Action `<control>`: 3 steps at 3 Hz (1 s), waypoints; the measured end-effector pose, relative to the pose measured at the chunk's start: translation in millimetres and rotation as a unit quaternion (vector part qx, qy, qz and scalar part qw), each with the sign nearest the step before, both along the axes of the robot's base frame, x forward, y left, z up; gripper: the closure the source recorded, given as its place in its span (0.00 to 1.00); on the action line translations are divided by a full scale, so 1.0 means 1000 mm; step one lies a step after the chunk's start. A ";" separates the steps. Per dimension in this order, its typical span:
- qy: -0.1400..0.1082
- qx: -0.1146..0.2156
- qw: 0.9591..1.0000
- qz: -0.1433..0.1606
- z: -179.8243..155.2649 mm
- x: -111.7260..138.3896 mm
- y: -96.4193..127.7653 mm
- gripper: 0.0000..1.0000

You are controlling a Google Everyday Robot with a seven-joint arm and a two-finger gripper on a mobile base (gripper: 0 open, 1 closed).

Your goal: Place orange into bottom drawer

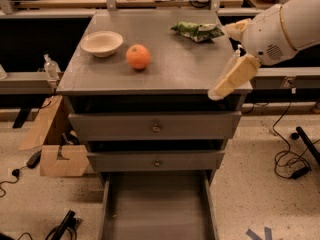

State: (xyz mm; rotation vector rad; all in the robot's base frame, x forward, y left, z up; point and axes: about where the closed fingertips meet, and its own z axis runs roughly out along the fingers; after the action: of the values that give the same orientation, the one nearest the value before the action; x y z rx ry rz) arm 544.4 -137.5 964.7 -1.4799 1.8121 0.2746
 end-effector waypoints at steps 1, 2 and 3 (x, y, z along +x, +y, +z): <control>-0.055 0.113 0.992 0.025 0.000 0.032 0.038 0.00; -0.092 0.141 0.985 0.024 0.017 0.046 0.056 0.00; -0.092 0.141 0.985 0.024 0.017 0.046 0.056 0.00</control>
Offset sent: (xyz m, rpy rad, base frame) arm 0.0249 0.0306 -0.0019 0.1851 -0.0844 0.0425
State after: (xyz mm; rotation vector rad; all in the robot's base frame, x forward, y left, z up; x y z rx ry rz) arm 590.3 -81.7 981.7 -1.3064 1.5234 0.3878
